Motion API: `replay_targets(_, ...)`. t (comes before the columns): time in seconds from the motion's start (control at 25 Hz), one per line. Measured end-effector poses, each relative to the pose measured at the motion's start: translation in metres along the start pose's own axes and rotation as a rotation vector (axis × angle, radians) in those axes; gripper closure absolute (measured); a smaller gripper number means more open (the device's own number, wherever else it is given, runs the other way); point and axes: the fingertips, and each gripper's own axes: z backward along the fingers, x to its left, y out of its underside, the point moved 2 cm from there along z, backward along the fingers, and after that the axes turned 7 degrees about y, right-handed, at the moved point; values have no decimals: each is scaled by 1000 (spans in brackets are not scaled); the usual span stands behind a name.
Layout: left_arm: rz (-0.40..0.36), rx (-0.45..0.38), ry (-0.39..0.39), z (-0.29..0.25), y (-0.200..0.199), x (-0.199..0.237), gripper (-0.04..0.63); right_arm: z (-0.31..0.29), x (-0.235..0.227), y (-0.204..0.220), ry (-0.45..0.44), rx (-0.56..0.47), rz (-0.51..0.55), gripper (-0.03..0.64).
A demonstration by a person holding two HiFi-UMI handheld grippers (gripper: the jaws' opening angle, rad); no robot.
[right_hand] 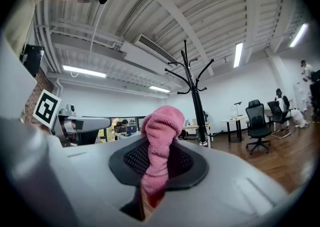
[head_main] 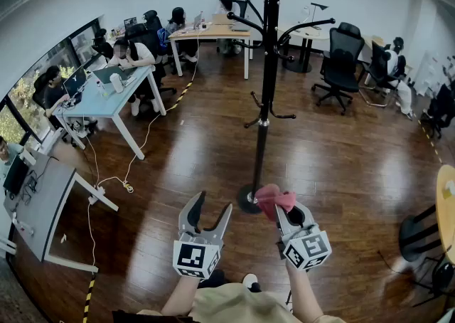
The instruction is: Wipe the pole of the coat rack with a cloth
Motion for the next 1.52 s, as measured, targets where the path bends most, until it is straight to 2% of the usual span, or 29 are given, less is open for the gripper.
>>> replay_targets(0.12,6,12,-4,-27,16,13,334,-29,-22,2,20,2,-3,566)
replay_targets(0.32,16,-8,15,-84,29,52,334,-89,-62,12,126,38,19,566)
replay_targets(0.56,-38,-37,52,-144,39,124,335,-163,-82,29,174,58,46,565)
replay_targets(0.72,-8,-54,104,-181,39,152,335,-207,-95,30,206,51,69,565)
replay_targets(0.84,15,-46,137,-202,47,165,336,-230,-111,48,221,77,63,565)
replay_targets(0.92,28,-29,141,-215,58,175,335,-245,-121,64,204,105,98,565)
replay_targets(1.08,36,10,125,-234,74,174,336,-271,-143,85,105,177,194,565)
replay_targets(1.28,56,44,65,-251,80,157,335,-300,-177,102,21,222,190,565)
replay_targets(1.4,92,64,31,-255,92,145,336,-319,-187,118,-35,243,220,566)
replay_targets(1.52,96,81,0,-262,107,141,336,-343,-200,138,-61,257,199,566)
